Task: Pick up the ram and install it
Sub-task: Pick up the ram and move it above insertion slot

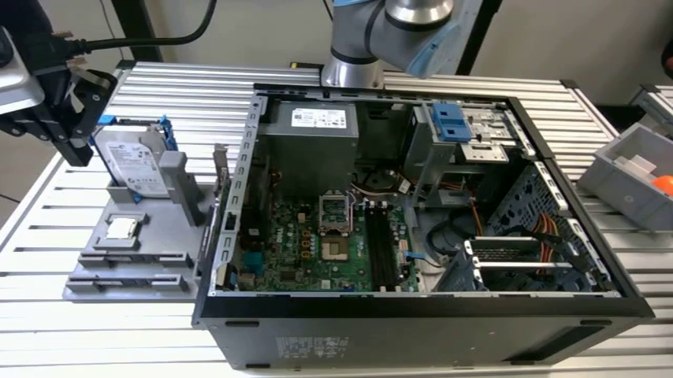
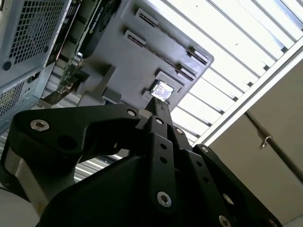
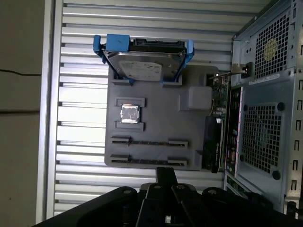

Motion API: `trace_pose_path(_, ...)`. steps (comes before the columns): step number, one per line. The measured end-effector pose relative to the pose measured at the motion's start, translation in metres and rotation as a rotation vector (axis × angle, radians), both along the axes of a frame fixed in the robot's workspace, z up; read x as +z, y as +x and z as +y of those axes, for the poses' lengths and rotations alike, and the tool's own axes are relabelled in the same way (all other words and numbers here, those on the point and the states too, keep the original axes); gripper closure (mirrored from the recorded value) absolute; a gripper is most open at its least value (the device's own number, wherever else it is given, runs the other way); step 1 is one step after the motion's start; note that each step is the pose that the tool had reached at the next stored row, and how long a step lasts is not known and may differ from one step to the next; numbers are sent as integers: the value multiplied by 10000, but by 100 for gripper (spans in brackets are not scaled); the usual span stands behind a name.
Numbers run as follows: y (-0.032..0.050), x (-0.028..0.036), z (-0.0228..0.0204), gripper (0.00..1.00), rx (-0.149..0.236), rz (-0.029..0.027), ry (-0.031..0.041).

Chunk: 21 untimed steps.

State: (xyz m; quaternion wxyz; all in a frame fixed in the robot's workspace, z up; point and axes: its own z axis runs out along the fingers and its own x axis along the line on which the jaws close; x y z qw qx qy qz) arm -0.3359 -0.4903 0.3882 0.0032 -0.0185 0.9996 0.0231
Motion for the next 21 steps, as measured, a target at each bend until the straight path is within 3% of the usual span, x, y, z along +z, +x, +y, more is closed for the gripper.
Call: trace_pose_path(21,0,0,0,100,701,0,0)
